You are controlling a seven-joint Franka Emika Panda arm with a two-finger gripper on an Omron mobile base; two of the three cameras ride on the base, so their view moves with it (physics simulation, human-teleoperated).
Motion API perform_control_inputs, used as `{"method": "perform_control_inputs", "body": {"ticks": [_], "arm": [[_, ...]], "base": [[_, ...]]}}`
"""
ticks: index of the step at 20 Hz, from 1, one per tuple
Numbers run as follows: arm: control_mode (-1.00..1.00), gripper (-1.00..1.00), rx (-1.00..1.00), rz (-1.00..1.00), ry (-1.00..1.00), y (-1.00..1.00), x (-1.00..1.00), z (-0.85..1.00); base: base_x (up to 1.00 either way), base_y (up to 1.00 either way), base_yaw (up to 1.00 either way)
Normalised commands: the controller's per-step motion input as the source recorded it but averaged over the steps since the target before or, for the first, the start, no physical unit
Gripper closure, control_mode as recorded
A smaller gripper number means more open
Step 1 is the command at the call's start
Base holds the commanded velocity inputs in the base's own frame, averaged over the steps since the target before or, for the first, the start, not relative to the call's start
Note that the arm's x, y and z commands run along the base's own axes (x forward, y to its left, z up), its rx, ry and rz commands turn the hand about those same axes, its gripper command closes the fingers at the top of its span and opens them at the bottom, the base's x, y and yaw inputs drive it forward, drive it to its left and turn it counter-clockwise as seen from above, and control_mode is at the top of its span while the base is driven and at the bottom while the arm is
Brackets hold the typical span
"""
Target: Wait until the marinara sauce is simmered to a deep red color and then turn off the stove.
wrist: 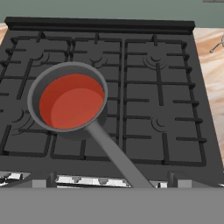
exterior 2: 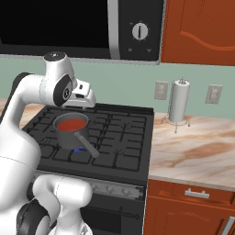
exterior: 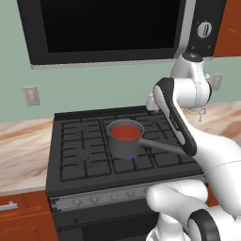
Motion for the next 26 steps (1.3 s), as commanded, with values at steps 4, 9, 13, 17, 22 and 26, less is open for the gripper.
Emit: {"method": "perform_control_inputs", "body": {"ticks": [4, 9, 13, 17, 22, 26], "arm": [[-1.00, -1.00, 0.00, 0.00, 0.00, 0.00, 0.00, 0.00], [-1.00, -1.00, 0.00, 0.00, 0.00, 0.00, 0.00, 0.00], [-1.00, -1.00, 0.00, 0.00, 0.00, 0.00, 0.00, 0.00], [-1.00, -1.00, 0.00, 0.00, 0.00, 0.00, 0.00, 0.00], [-1.00, -1.00, 0.00, 0.00, 0.00, 0.00, 0.00, 0.00], [-1.00, -1.00, 0.00, 0.00, 0.00, 0.00, 0.00, 0.00]], "base": [[0.00, 0.00, 0.00], [0.00, 0.00, 0.00], [0.00, 0.00, 0.00], [0.00, 0.00, 0.00], [0.00, 0.00, 0.00], [0.00, 0.00, 0.00]]}}
